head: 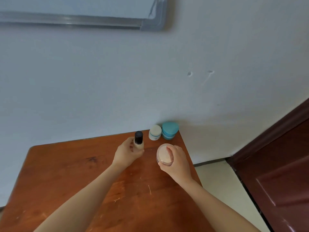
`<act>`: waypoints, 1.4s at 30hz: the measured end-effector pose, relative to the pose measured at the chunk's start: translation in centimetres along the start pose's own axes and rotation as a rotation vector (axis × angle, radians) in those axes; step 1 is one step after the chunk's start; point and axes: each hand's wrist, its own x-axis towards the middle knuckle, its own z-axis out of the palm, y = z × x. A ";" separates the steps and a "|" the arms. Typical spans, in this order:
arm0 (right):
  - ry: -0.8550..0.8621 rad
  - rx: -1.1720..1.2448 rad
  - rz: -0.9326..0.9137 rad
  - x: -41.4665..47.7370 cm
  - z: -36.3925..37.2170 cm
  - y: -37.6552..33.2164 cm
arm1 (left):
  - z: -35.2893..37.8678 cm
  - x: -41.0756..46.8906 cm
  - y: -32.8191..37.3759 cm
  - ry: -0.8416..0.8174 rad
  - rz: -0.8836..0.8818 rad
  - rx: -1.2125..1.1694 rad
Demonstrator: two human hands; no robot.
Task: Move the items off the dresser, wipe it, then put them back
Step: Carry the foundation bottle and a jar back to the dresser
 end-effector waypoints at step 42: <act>0.808 -0.310 1.028 -60.6 -4.4 -16.2 | 7.3 -45.5 1.7 -0.990 0.810 0.186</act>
